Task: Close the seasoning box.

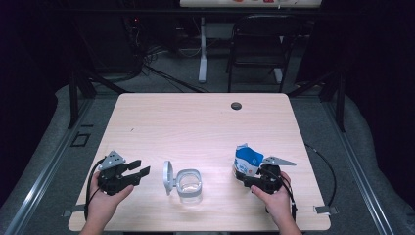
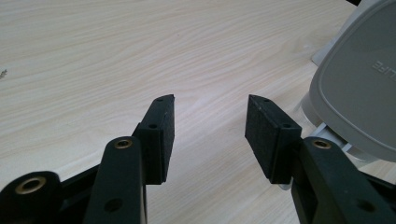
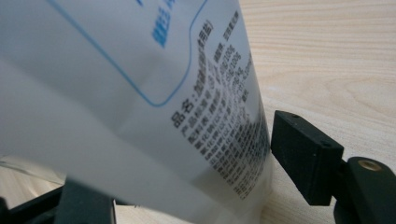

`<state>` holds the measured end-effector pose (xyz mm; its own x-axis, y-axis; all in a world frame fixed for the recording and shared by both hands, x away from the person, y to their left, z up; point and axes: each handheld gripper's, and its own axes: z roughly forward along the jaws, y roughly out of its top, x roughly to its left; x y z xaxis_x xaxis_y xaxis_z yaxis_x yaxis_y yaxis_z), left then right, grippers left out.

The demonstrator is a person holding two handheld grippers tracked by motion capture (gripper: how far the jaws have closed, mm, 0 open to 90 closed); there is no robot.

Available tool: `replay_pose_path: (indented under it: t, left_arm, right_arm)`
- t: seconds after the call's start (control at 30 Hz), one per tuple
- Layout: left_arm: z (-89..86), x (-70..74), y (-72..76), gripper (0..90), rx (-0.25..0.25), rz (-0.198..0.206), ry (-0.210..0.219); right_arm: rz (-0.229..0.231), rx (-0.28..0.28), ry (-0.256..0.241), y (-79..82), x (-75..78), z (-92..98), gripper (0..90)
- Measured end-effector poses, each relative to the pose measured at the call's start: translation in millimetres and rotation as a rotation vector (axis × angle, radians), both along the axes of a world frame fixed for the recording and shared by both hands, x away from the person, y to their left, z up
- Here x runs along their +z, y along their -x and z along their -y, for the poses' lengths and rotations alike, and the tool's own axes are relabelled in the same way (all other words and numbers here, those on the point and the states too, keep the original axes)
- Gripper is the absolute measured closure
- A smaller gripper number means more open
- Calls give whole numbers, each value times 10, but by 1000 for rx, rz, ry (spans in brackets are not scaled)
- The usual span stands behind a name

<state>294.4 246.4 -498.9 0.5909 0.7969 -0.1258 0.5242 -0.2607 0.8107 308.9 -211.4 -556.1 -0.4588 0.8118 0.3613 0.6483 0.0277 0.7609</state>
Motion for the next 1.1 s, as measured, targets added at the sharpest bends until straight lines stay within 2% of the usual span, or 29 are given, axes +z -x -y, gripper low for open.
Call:
replay_pose_path:
  t: [0.13,0.57,0.67,0.7,0.73,0.8,0.83,1.1]
  left_arm:
    - [-5,4,0,531,-1,-3,-5]
    - [-3,5,0,531,-1,2,-3]
    - [-5,7,0,531,-2,0,-4]
    - [-5,6,-1,531,-1,1,-3]
    - [-6,7,0,531,-1,1,-3]
    - [-8,9,-1,531,-2,2,-3]
    - [-9,10,-1,531,-1,1,-3]
    - [-10,9,-1,532,0,1,-3]
  right_arm:
    - [-32,-4,25,-20,-34,-22,317]
    - [-26,-9,29,-29,-56,-43,321]
    - [-20,-9,48,-28,-62,-47,323]
    - [-17,-11,38,-29,-64,-51,322]
    - [-20,-12,59,-29,-65,-48,322]
    - [-17,-14,38,-27,-75,-62,322]
    - [-20,-16,57,-25,-78,-56,322]
    - [-35,-23,57,-16,-195,-69,336]
